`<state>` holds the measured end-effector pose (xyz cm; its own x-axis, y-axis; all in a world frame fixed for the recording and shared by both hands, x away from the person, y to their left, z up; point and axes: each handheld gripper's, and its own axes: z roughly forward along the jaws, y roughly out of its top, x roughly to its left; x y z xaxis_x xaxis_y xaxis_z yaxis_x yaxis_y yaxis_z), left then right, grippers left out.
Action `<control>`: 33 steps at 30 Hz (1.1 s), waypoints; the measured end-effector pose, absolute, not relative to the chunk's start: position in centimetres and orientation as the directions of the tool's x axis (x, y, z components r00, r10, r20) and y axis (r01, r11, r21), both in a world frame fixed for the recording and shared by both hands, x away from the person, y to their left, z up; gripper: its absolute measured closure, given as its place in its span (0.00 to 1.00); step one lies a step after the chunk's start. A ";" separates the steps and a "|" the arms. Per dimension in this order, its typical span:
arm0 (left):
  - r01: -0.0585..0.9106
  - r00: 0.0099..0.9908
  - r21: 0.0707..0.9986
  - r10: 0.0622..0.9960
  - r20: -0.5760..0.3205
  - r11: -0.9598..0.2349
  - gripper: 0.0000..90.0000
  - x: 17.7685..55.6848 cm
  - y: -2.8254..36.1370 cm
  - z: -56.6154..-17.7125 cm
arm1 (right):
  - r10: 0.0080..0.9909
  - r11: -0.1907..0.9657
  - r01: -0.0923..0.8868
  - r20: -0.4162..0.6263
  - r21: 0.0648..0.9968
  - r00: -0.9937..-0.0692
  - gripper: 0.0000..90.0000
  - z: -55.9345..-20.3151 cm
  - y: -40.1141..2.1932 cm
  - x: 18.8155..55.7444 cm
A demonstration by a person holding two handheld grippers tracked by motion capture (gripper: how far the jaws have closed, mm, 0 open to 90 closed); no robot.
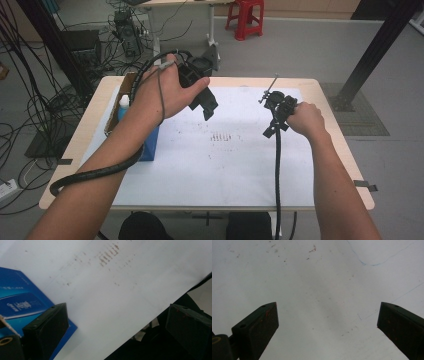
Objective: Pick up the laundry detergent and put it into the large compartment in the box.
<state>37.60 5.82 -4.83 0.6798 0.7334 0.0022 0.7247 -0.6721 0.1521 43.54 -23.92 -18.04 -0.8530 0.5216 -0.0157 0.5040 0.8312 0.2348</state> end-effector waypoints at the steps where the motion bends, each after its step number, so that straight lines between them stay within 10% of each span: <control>1: 0.722 0.683 0.145 0.730 0.004 -0.676 0.05 37.6 5.6 -5.2 | 0.523 0.831 0.505 -0.017 0.235 -0.852 0.04 -18.0 -23.9 43.5; 33: 0.719 0.690 0.126 0.723 -0.017 -0.683 0.05 38.3 5.3 -7.5 | 0.515 0.837 0.498 -0.019 0.227 -0.857 0.04 -18.1 -23.4 43.7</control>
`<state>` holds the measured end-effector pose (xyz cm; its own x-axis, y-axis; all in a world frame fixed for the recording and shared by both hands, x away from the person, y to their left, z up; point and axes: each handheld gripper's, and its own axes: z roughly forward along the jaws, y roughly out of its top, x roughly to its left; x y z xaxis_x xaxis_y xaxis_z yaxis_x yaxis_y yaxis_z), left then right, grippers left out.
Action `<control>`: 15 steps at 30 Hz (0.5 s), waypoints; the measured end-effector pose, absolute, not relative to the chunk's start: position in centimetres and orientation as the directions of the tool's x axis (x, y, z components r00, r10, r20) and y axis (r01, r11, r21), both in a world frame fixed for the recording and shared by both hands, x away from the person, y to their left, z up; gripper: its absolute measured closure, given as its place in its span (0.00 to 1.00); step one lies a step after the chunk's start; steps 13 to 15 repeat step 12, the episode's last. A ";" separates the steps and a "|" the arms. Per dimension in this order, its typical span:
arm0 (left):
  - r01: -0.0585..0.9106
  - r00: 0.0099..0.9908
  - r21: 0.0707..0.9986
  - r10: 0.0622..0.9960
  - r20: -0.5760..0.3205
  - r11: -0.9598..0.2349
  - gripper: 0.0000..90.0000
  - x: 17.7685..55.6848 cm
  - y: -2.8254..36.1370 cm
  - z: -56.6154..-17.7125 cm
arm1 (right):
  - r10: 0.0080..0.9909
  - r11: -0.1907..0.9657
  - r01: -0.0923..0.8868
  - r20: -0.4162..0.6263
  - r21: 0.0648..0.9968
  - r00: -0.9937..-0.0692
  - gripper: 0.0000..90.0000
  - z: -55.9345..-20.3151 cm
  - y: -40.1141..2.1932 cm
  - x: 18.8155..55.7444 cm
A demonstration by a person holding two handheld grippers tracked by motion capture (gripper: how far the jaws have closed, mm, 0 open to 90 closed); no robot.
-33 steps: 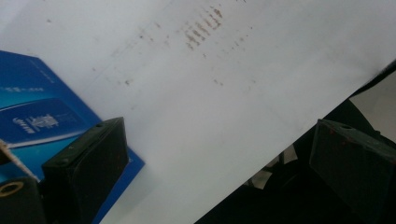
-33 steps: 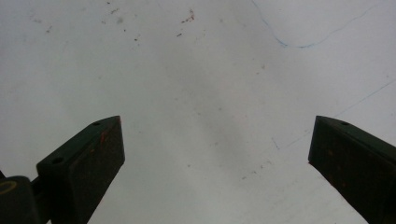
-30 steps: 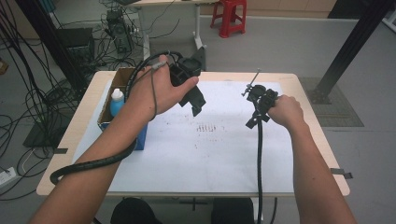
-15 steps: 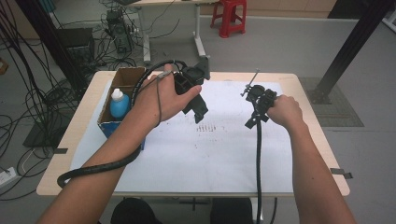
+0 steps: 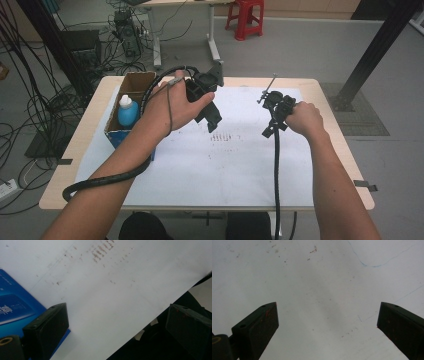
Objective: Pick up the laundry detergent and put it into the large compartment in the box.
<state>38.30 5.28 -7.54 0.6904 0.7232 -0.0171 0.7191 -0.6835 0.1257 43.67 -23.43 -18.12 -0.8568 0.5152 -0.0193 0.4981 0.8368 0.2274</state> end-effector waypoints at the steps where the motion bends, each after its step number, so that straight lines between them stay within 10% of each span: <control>1: 0.719 0.690 0.127 0.723 -0.017 -0.683 0.05 38.3 5.3 -7.6 | 0.515 0.836 0.498 -0.019 0.229 -0.857 0.04 -18.1 -23.5 43.7; 15: 0.722 0.688 0.124 0.725 -0.027 -0.680 0.05 38.6 5.6 -8.0 | 0.515 0.836 0.499 -0.015 0.229 -0.857 0.04 -18.3 -23.6 43.7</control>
